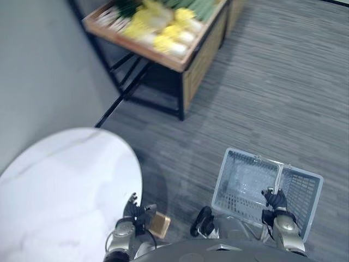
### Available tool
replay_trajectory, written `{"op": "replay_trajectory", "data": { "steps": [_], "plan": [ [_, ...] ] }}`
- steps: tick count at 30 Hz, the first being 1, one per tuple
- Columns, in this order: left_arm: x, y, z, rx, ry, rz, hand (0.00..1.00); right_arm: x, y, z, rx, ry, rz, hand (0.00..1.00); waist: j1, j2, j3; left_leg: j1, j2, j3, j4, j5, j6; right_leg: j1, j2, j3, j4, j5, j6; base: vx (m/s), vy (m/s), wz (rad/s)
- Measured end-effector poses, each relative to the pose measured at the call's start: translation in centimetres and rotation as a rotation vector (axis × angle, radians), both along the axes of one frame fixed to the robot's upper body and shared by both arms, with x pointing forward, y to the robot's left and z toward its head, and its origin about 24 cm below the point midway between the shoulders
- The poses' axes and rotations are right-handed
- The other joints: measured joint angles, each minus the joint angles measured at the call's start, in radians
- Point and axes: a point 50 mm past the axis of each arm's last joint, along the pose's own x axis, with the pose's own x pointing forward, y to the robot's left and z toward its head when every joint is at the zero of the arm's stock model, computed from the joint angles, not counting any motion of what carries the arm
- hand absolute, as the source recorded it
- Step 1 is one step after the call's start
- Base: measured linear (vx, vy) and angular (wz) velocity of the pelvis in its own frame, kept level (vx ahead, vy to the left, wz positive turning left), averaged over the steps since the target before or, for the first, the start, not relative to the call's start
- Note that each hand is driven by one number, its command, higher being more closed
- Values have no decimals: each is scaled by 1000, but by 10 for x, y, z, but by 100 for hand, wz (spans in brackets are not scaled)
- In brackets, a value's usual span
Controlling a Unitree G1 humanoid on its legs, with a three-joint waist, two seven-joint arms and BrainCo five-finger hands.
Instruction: Pick vegetable in the basket
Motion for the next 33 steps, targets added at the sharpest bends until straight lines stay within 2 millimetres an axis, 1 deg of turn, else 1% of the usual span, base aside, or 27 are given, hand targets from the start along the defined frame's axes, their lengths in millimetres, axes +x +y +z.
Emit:
{"op": "replay_trajectory", "data": {
  "steps": [1, 4, 5, 6, 7, 8, 9, 10, 12, 13, 14, 15, 16, 17, 19, 20, 21, 23, 25, 26, 27, 28, 29, 30, 31, 32, 33],
  "plan": [
    [-7, -4, -3, -17, 21, 10, 0, -2, 3, -3, 8, 16, 14, 100, 6, -3, 3, -52, -58, -193, -33, -14, 0, 27, 26, 54, -28, 14, 11, 68, -126, -204],
    [-4, -10, -4, -39, 9, 16, 0, -18, 2, -10, 20, 64, -2, 100, 6, -14, 10, -147, -149, -393, -139, -14, 0, 97, 58, 138, -114, 37, 14, 112, -114, -109],
    [-4, -9, -3, -36, 6, 18, 0, -20, 1, -11, 18, 70, -5, 100, 6, -13, 10, -169, -163, -410, -150, -14, 0, 109, 63, 153, -134, 40, 22, 109, -42, -67],
    [-3, -8, -3, -33, 1, 32, 0, -19, 1, -10, 15, 71, -7, 100, 12, -15, 12, -221, -199, -418, -176, -8, 11, 136, 68, 174, -182, 30, 55, 110, -13, -84],
    [1, -17, -2, -63, -15, 49, 0, -14, -5, -8, -4, 61, -7, 100, 31, 36, 18, -277, -185, -433, -208, 16, 34, 130, 68, 163, -112, -40, 107, 146, 10, -94],
    [3, -18, -1, -69, -28, 55, 0, -9, -9, -4, -24, 47, 1, 100, 45, 36, 40, -305, -188, -428, -186, 25, 16, 113, 51, 179, -45, -46, 57, 160, 71, -93],
    [9, -18, 1, -76, -57, 79, 0, -4, -14, -3, -40, 53, -5, 100, 59, 58, 59, -354, -172, -424, -170, 47, 12, 145, 51, 190, -48, -42, 64, 199, 128, -67],
    [8, -18, 1, -81, -58, 84, 0, -7, -16, -8, -41, 90, -17, 100, 69, 66, 65, -370, -176, -434, -192, 91, 31, 183, 62, 195, -71, -44, 71, 194, 131, -59],
    [9, -14, 3, -68, -69, 87, 0, -8, -15, -10, -39, 105, -8, 100, 97, 58, 59, -371, -193, -429, -229, 154, 41, 210, 67, 238, -90, -56, 80, 241, 93, -60],
    [9, -12, 3, -62, -69, 94, 0, -7, -13, -11, -35, 110, -4, 100, 103, 48, 54, -370, -202, -429, -239, 173, 81, 214, 65, 262, -89, -68, 93, 317, 96, -52],
    [8, -9, 3, -56, -67, 100, 0, -7, -12, -13, -29, 119, -4, 100, 103, 36, 48, -371, -215, -427, -243, 168, 99, 210, 58, 276, -82, -80, 104, 411, 114, -23],
    [8, -6, 3, -48, -64, 102, 0, -10, -12, -17, -23, 140, -9, 100, 100, 14, 35, -367, -237, -426, -250, 157, 118, 201, 39, 279, -51, -96, 127, 476, 105, -4],
    [7, -2, 4, -36, -60, 106, 0, -21, -13, -24, -13, 188, -34, 100, 97, -18, 30, -315, -264, -418, -293, 142, 142, 164, -1, 306, 80, -120, 168, 493, 101, 3],
    [7, -1, 4, -32, -58, 106, 0, -23, -13, -25, -7, 193, -48, 100, 97, -18, 28, -290, -272, -412, -307, 139, 145, 143, -16, 320, 158, -123, 184, 491, 99, 9],
    [5, 4, 4, -15, -51, 104, 0, -25, -13, -28, 12, 202, -87, 100, 90, -43, 38, -198, -293, -419, -361, 120, 142, 59, -56, 351, 448, -58, 286, 463, 91, 23],
    [1, 8, 3, -3, -29, 97, 0, -24, -12, -28, 20, 193, -102, 100, 77, -46, 40, -135, -298, -450, -398, 104, 138, 9, -82, 346, 615, 51, 330, 436, 54, 52],
    [-3, 11, 2, 5, -11, 91, 0, -26, -14, -28, 22, 189, -116, 100, 62, -45, 39, -95, -302, -475, -417, 90, 139, -22, -107, 329, 709, 62, 311, 454, 25, 77],
    [-3, 15, 2, 19, -5, 80, 0, -28, -21, -25, 11, 173, -145, 100, 35, -47, 36, -19, -289, -553, -442, 53, 122, -60, -158, 252, 759, -42, 257, 436, -85, 97],
    [4, 16, 4, 23, -16, 77, 0, -27, -27, -23, 3, 161, -167, 100, 20, -23, 42, 35, -228, -616, -469, 35, 98, -119, -151, 219, 619, -106, 209, 555, -208, 107],
    [5, 17, 4, 26, -18, 76, 0, -26, -29, -22, 6, 154, -176, 100, 16, -12, 39, 41, -206, -634, -479, 34, 92, -142, -141, 218, 537, -105, 208, 625, -341, 109],
    [9, 20, 6, 34, -27, 74, 0, -25, -32, -21, 8, 138, -197, 100, 12, -2, 41, 49, -176, -656, -492, 38, 86, -183, -146, 226, 374, -78, 219, 519, -320, 97],
    [10, 23, 7, 40, -31, 82, 0, -22, -34, -19, 19, 120, -221, 100, 11, 2, 43, 67, -150, -665, -505, 39, 83, -213, -149, 262, 177, 17, 225, 655, -436, 88],
    [9, 25, 6, 40, -27, 93, 0, -20, -34, -19, 20, 117, -224, 100, 9, 0, 44, 79, -141, -665, -508, 39, 76, -211, -152, 282, 71, 77, 227, 613, -437, 78],
    [5, 32, 6, 53, -15, 113, 0, -20, -34, -20, 26, 122, -226, 100, 3, -22, 47, 116, -138, -667, -520, 42, 41, -194, -175, 329, -115, 195, 239, 769, -557, 71],
    [-2, 31, 2, 52, 22, 117, 0, -20, -34, -21, 35, 124, -241, 100, 0, -5, 60, 163, -103, -675, -521, 37, 12, -179, -164, 328, -74, 334, 225, 639, -465, 56],
    [-1, 21, -2, 26, 33, 113, 0, -14, -39, -19, 28, 115, -247, 100, 7, 29, 68, 170, -78, -677, -517, 49, 9, -186, -142, 322, -17, 275, 217, 572, -413, 20],
    [-5, 13, -5, 5, 48, 118, 0, -7, -43, -16, 24, 104, -251, 100, 12, 49, 66, 170, -91, -700, -506, 114, 1, -209, -137, 331, 74, 197, 190, 542, -386, 8]
  ]
}}
